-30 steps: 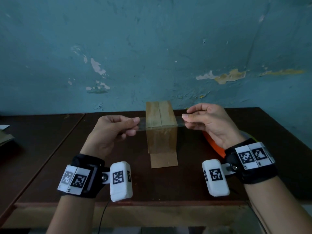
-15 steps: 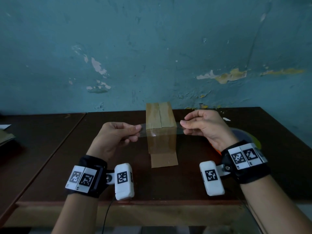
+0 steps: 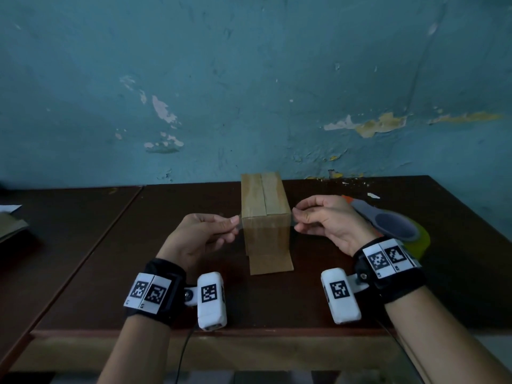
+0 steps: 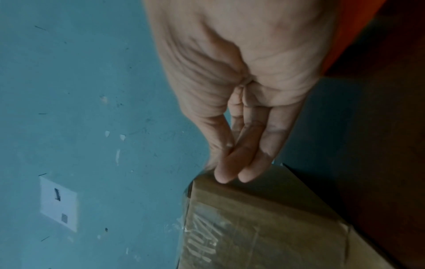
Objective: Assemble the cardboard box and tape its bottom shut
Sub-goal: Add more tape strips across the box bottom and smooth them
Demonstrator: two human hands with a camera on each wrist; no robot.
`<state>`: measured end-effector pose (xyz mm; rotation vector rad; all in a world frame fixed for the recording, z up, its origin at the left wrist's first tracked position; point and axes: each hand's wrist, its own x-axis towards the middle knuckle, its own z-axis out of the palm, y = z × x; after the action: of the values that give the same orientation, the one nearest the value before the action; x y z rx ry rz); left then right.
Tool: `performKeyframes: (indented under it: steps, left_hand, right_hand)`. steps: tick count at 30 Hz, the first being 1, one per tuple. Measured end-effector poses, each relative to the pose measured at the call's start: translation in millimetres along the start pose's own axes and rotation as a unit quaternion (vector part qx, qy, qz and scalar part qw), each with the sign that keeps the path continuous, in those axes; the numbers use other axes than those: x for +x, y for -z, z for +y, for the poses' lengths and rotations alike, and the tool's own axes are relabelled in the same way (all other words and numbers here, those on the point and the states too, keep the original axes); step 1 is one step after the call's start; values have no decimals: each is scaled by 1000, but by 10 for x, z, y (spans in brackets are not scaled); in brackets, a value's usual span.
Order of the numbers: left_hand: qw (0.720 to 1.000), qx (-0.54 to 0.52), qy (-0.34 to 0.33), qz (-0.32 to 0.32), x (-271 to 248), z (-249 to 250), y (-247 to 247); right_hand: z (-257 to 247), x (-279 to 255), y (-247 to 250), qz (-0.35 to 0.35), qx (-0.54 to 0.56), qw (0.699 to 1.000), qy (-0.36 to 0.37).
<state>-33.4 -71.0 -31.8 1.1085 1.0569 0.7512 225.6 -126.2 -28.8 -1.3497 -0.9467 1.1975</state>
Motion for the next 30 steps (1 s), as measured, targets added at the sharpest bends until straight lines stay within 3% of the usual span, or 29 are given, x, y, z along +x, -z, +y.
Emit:
performKeyframes:
  steps: [16,25,30]
  left_hand:
    - [995,-64,73,-39,101,-79,-53]
    - [995,-42,61,-65,110,-98,-23]
    - [995,-36,52,-73,101,-92,-3]
  right_hand:
    - [80,30,-49,-13,54,998,-43]
    - [165,85,-42,-17,28,995,-96]
    - [179,60,-39,-5,6,997,-73]
